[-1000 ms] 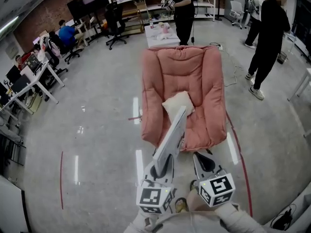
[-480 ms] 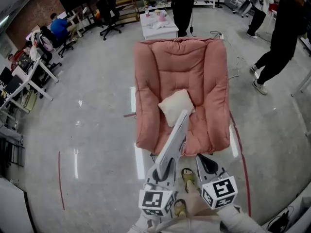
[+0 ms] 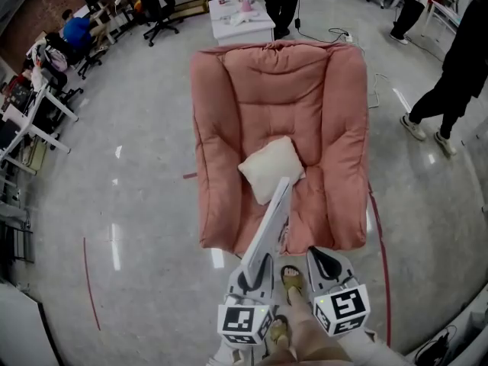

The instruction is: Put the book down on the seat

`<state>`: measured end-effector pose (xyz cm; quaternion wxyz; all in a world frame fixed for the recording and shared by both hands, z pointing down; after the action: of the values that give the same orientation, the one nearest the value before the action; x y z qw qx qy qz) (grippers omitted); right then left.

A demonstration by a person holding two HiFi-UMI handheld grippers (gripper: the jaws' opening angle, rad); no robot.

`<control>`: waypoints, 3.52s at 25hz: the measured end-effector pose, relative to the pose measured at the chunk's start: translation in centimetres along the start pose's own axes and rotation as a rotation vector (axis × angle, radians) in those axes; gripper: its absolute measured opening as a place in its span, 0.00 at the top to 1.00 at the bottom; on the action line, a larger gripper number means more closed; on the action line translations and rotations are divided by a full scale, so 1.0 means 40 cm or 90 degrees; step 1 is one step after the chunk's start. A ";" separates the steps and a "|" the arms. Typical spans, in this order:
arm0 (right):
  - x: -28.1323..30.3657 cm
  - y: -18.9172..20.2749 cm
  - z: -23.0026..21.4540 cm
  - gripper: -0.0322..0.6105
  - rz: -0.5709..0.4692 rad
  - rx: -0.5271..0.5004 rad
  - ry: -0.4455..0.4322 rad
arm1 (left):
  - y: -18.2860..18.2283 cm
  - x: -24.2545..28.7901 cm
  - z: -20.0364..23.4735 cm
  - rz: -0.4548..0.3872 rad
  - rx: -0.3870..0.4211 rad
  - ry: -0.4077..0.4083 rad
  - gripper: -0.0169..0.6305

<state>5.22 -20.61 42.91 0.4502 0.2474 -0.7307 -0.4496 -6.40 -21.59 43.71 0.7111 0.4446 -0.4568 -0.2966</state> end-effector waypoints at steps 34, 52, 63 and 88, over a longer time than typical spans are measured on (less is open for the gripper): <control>0.356 0.322 -0.276 0.94 0.088 0.088 0.011 | 0.425 0.578 0.098 0.125 -0.097 -0.035 0.90; 0.351 0.296 -0.184 0.94 0.075 0.076 -0.020 | 0.441 0.425 0.273 0.162 -0.041 -0.185 0.45; 0.281 0.266 -0.112 0.94 0.077 0.061 -0.023 | 0.378 0.290 0.200 0.146 -0.037 -0.160 0.45; -0.012 0.174 0.111 0.94 0.072 0.003 -0.054 | 0.186 -0.055 -0.015 0.121 0.003 -0.056 0.97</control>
<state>1.86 -15.01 47.99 0.4429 0.1874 -0.7631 -0.4318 -6.62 -16.34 49.47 0.7143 0.3874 -0.5282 -0.2462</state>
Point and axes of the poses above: the fingertips, and each gripper's own axes: x forward along the fingers, z to its left, y out of its underside, the point moved 2 cm from there along -x, backward along the fingers, and after that the axes turned 8 degrees about -y, right-handed, at the moved point
